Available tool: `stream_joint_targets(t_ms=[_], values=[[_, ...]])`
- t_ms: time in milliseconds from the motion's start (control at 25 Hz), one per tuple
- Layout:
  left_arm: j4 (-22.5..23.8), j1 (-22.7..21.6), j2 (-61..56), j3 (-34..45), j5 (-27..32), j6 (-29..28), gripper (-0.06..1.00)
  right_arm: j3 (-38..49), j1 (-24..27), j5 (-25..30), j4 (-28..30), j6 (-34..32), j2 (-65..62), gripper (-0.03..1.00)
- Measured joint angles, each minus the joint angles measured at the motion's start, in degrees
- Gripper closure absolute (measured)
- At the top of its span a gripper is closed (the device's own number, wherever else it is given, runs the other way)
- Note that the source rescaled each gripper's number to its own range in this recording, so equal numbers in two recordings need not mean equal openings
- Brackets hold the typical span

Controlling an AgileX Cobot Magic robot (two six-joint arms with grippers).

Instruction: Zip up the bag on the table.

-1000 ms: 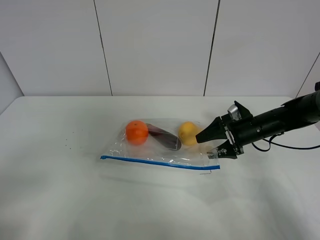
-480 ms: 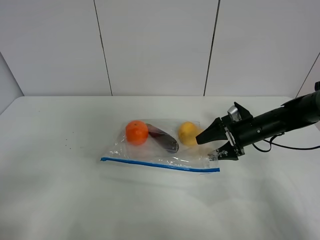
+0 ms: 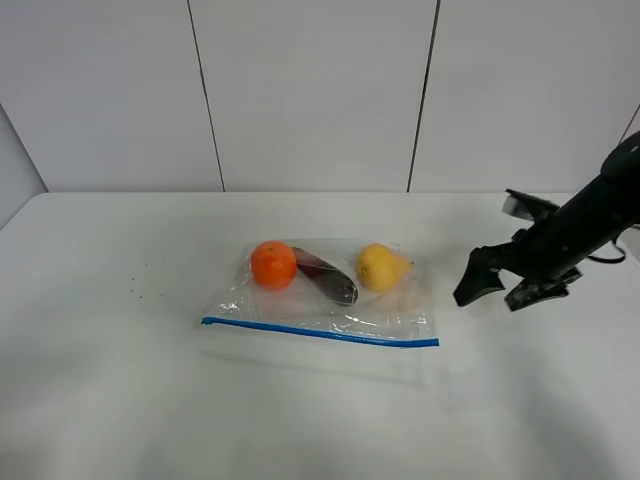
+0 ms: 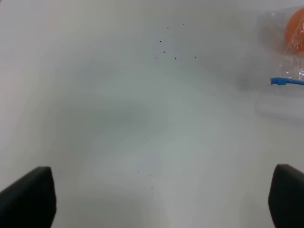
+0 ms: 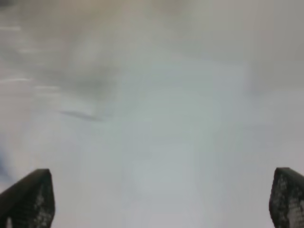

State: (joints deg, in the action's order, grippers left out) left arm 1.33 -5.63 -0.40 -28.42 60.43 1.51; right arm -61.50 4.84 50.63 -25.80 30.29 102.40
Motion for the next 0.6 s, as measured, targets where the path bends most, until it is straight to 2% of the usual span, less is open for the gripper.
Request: stream_joint_targets(t_ms=[160, 240, 360, 600], values=[[0.0, 0.0, 0.0, 0.0, 0.0, 0.0, -0.06, 0.0, 0.0, -0.55, 20.74, -16.21, -6.14, -0.03], [0.0, 0.0, 0.0, 0.0, 0.0, 0.0, -0.06, 0.0, -0.13, 0.14, 28.05, -21.36, -8.73, -0.03], [0.0, 0.0, 0.0, 0.0, 0.0, 0.0, -0.06, 0.0, -1.37, 0.39, 30.2, -23.88, -12.83, -0.03], [0.0, 0.0, 0.0, 0.0, 0.0, 0.0, -0.06, 0.0, -8.55, -0.23, 28.15, -23.22, -21.56, -0.03]])
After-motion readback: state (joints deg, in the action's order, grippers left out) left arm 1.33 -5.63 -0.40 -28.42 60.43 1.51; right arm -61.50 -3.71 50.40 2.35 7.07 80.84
